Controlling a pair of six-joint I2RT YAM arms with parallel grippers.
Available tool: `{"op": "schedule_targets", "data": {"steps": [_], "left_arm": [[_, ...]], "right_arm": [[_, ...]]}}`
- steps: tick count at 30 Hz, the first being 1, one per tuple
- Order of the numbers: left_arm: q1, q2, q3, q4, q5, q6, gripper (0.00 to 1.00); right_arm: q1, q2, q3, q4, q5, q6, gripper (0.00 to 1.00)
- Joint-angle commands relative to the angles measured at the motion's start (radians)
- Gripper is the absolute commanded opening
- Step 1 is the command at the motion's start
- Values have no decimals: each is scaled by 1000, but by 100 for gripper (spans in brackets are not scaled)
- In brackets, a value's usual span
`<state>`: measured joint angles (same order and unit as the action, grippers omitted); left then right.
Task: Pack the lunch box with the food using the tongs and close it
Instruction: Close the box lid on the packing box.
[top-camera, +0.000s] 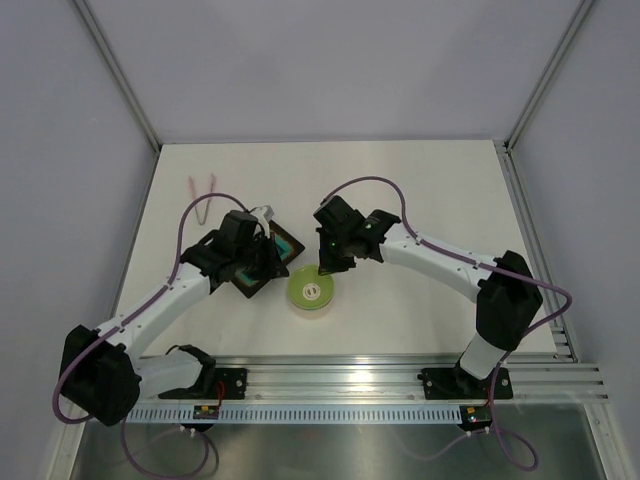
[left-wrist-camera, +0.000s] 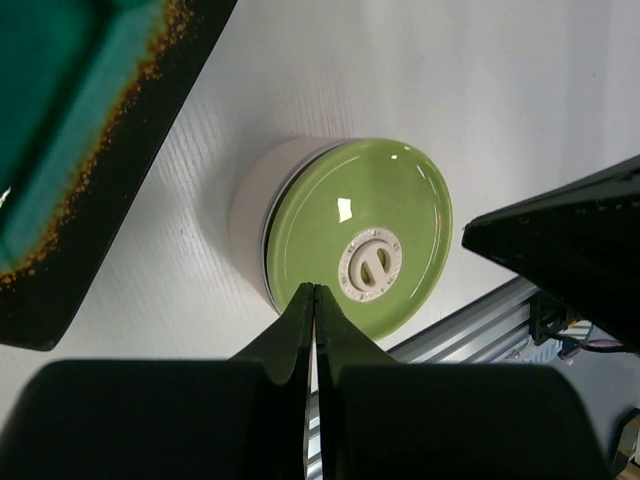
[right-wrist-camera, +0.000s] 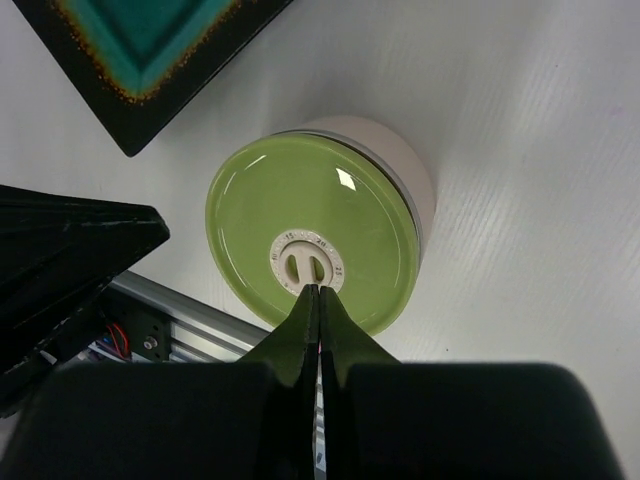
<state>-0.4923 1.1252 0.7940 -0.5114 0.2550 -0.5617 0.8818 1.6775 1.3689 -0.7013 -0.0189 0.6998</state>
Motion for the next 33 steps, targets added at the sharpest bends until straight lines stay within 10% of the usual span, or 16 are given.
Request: {"op": "schedule_targets", "data": {"steps": [1, 15, 33], "left_arm": [[-8, 51, 79, 50, 16, 14, 0], [-45, 225, -39, 154, 60, -34, 0], [-48, 21, 71, -29, 75, 23, 0]], "right_arm": [[13, 10, 65, 3, 11, -25, 0], [14, 166, -91, 100, -50, 7, 0], [55, -59, -30, 22, 91, 1, 0]]}}
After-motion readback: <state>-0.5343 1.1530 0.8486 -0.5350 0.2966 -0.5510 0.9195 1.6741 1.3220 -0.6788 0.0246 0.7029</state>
